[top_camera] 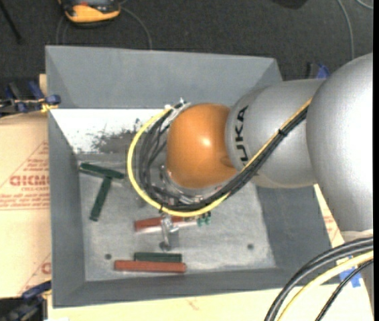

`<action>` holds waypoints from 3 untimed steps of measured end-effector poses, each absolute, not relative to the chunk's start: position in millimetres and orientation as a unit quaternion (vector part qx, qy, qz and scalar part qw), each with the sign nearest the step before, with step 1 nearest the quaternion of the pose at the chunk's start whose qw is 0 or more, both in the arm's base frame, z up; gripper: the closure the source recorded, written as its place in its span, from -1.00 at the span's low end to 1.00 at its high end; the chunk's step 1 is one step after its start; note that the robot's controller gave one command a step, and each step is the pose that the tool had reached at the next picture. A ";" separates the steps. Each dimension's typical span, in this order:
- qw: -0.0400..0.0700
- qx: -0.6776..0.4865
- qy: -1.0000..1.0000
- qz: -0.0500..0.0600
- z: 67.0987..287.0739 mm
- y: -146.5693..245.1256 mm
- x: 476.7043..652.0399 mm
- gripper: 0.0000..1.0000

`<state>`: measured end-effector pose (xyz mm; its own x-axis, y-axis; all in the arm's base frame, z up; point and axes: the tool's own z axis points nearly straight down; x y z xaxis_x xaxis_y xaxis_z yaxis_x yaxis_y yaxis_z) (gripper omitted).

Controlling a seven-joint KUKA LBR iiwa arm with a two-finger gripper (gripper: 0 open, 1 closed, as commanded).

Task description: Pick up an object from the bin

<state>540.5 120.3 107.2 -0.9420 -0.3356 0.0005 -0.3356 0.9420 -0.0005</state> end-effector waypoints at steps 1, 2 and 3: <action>-0.003 0.279 -0.960 0.000 79.9 44.4 533.0 1.00; -0.001 0.279 -0.960 -0.001 79.0 45.1 532.1 -1.00; -0.001 0.279 -0.960 -0.001 79.0 45.1 532.1 -1.00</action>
Offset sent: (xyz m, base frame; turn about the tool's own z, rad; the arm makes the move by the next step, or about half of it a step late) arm 0.0000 0.0000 0.0000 0.0000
